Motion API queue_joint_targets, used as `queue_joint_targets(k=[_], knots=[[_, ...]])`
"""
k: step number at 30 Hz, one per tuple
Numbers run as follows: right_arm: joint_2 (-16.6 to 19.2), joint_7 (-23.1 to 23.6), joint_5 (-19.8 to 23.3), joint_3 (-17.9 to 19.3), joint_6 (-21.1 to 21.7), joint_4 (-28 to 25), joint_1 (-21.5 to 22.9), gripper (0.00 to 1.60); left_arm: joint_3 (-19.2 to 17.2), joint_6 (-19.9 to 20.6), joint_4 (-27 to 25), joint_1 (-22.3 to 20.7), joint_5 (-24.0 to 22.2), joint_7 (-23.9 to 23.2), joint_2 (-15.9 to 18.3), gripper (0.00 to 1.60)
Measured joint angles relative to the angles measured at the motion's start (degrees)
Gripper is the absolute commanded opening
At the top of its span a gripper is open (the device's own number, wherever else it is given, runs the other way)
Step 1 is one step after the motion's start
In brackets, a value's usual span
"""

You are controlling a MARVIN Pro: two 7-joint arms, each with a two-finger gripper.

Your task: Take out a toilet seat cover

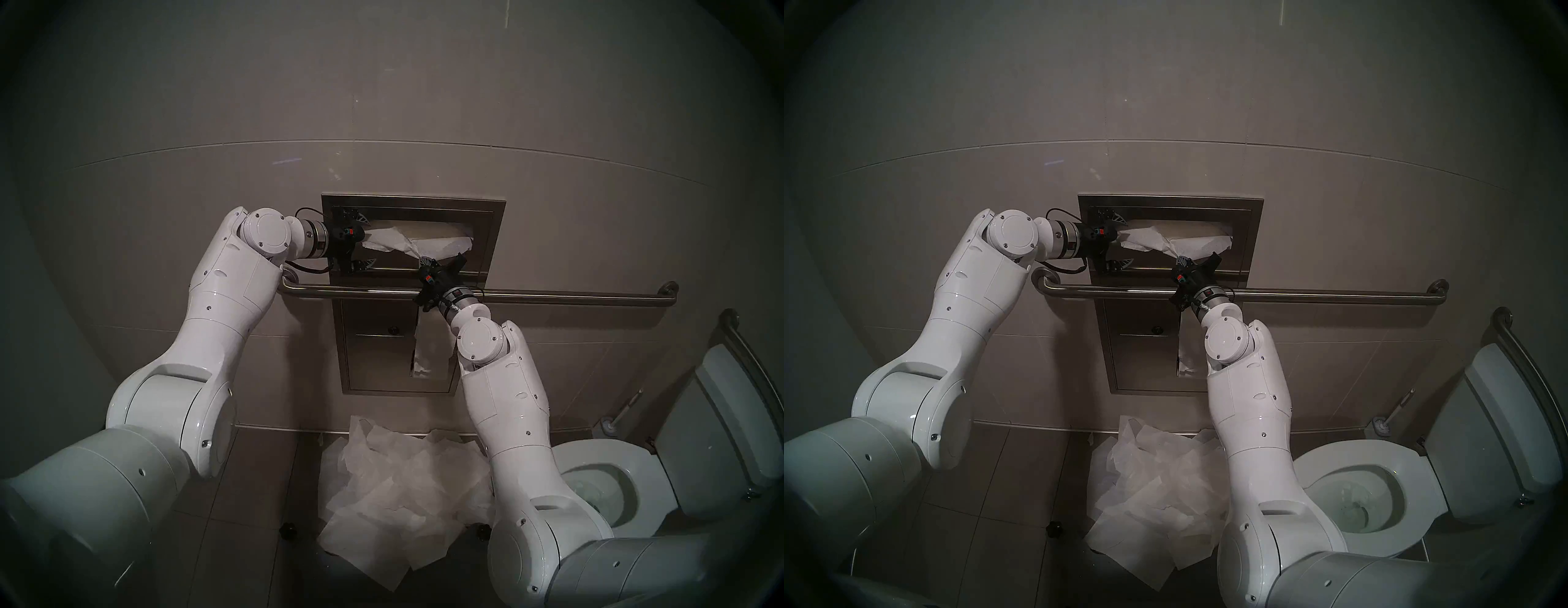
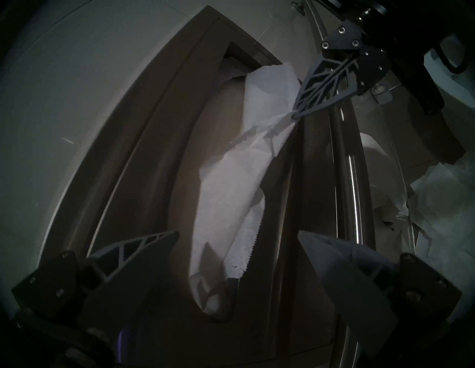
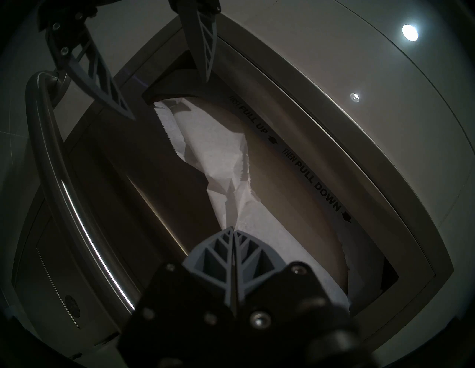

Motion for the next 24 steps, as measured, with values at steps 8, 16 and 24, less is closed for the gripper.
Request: queue_joint_targets(k=[8,16,24], knots=[[0.0,0.0,0.0,0.0,0.0,0.0,0.0,0.00,0.0,-0.7,4.7,-2.1,0.9,0.9,-1.3,1.60],[0.0,0.0,0.1,0.0,0.0,0.0,0.0,0.00,-0.1,-2.0,8.2,-4.6,1.9,1.6,-2.0,0.95],[0.0,0.0,0.1,0.0,0.0,-0.1,0.0,0.00,0.0,-3.1,10.7,-6.5,2.8,2.0,-2.3,1.08]])
